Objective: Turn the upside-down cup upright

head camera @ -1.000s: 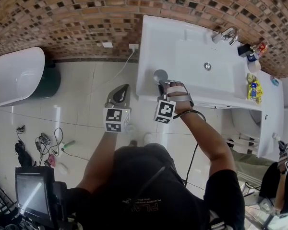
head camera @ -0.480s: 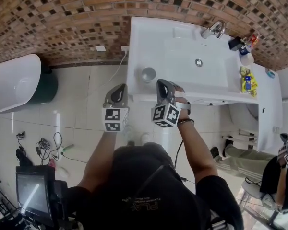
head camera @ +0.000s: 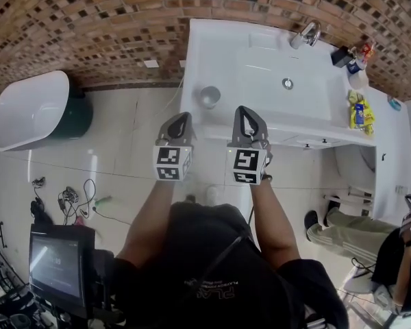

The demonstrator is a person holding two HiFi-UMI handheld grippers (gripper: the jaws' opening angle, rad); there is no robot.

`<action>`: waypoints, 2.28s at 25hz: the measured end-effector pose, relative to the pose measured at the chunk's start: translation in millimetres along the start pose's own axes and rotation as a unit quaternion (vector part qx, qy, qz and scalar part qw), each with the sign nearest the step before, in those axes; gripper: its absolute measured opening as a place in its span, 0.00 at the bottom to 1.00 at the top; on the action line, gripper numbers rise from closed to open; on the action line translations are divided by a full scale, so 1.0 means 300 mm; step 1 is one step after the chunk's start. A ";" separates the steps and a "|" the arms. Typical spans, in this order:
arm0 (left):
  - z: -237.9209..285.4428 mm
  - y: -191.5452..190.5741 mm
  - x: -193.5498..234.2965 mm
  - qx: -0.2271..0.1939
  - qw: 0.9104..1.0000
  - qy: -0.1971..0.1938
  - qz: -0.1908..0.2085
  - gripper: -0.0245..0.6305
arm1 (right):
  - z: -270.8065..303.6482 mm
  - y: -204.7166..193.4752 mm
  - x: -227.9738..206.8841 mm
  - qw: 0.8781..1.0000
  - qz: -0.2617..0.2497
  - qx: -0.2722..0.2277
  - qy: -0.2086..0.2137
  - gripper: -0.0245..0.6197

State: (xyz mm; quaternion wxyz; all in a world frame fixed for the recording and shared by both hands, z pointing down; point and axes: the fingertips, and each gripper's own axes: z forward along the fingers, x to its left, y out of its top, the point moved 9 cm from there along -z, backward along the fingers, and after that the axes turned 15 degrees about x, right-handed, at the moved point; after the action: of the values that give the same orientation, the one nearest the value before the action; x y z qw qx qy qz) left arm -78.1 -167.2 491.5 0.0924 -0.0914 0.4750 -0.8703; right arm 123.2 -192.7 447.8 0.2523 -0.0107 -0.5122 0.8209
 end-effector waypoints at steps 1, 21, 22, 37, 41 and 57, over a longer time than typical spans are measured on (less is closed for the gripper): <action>-0.005 0.004 -0.008 -0.002 1.000 0.001 -0.003 0.04 | -0.013 -0.002 -0.012 1.000 0.016 -0.005 0.005 0.06; -0.192 -0.069 -0.096 -0.029 0.999 -0.001 0.017 0.04 | -0.240 -0.151 0.080 0.991 0.127 0.010 0.050 0.06; -0.209 -0.075 -0.099 -0.033 0.999 -0.002 0.017 0.04 | -0.258 -0.151 0.090 0.991 0.126 0.007 0.050 0.06; -0.559 -0.246 -0.127 -0.062 0.998 -0.024 0.009 0.04 | -0.528 -0.170 0.331 0.993 0.108 -0.026 0.040 0.06; -0.644 -0.291 -0.142 -0.071 0.997 -0.036 0.008 0.04 | -0.607 -0.182 0.402 0.993 0.102 -0.037 0.039 0.06; -0.771 -0.373 -0.241 -0.067 0.997 -0.037 0.031 0.04 | -0.771 -0.238 0.450 0.994 0.101 -0.039 0.034 0.06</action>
State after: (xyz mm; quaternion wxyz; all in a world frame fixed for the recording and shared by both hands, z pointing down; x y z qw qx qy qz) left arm -73.7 97.6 457.8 0.1301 -0.1151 0.5315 -0.8291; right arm 98.2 82.8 430.9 0.1846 -0.1001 -0.5313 0.8207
